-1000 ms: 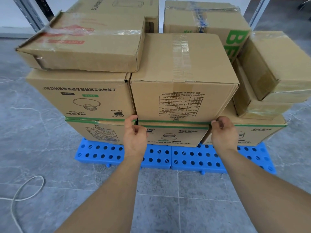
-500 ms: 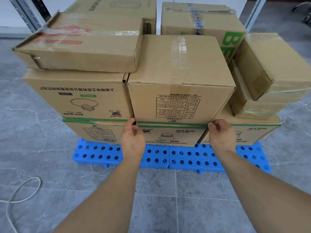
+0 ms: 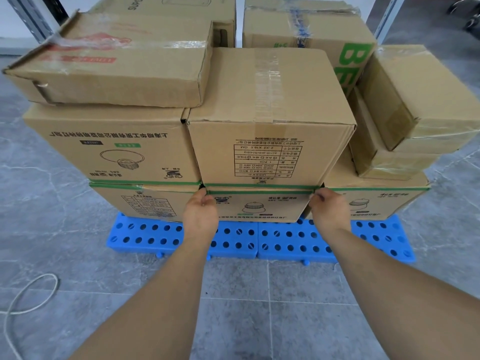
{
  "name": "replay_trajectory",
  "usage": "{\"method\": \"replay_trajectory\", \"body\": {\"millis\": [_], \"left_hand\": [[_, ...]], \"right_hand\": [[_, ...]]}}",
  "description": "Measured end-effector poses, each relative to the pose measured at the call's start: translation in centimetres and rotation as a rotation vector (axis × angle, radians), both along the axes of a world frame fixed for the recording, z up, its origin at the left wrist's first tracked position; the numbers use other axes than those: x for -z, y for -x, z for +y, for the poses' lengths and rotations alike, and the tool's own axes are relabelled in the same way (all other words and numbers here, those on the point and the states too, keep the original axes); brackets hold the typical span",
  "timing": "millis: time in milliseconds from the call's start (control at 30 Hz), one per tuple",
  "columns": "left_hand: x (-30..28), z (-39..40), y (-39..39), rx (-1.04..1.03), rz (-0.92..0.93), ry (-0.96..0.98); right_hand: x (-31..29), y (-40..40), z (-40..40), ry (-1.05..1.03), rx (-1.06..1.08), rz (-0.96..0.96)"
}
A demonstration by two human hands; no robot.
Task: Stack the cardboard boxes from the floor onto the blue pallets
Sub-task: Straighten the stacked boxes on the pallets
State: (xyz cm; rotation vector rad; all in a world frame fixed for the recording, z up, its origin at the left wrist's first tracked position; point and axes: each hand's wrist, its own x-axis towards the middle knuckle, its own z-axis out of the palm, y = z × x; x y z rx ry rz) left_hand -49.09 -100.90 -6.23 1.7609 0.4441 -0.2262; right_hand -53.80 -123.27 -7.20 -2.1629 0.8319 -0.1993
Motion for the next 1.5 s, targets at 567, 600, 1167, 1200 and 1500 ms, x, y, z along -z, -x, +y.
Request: {"method": "replay_trajectory", "body": {"millis": [567,600,1167,1200,1500], "left_hand": [[-0.4,-12.0,5.8,0.442,-0.112,-0.133],[-0.4,-13.0,6.1,0.481,-0.098,-0.078],[1.6,-21.0,6.1,0.528,0.113,-0.03],[1.7,-21.2,6.0,0.521,0.113,-0.024],[2.1,-20.8,6.7,0.463,0.103,0.024]], "right_hand": [[-0.8,4.2,-8.2,0.049,0.331,-0.007],[-0.8,4.4,-9.2,0.061,0.365,-0.005],[1.7,3.8,-19.2,-0.18,0.398,-0.198],[1.8,3.7,-19.3,-0.18,0.398,-0.206],[2.2,4.5,-19.1,-0.204,0.408,-0.212]]}}
